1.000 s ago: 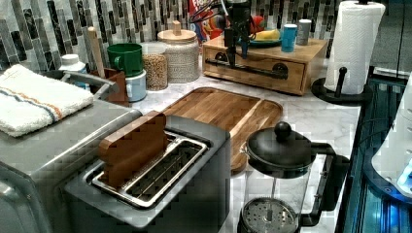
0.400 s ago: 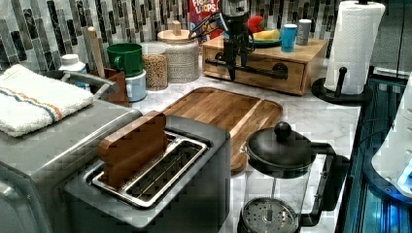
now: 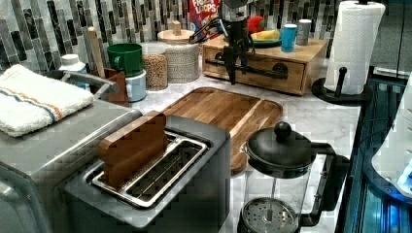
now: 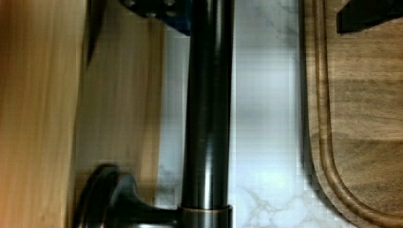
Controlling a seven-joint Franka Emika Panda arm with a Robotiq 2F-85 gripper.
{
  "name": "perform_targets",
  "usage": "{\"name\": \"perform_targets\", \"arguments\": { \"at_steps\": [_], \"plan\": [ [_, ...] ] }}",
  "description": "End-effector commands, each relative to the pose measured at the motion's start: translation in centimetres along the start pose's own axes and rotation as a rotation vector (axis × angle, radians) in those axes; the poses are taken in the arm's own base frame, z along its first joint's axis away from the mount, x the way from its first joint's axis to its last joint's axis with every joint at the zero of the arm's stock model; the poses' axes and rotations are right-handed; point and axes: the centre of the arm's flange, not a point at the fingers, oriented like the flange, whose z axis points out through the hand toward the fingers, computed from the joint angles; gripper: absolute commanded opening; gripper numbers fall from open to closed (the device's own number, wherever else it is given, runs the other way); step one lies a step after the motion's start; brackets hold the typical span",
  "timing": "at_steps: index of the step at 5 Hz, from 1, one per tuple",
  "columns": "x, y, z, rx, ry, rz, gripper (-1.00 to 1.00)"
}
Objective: Open the drawer.
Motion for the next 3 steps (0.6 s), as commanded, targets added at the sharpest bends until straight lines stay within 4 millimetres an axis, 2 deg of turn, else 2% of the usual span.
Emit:
{"name": "perform_targets", "arguments": {
  "at_steps": [1, 3],
  "plan": [
    [2.9, -3.8, -3.3, 0.044, 0.103, -0.064, 1.0],
    [4.2, -8.3, -1.9, 0.087, 0.123, -0.113, 1.0]
  ]
}}
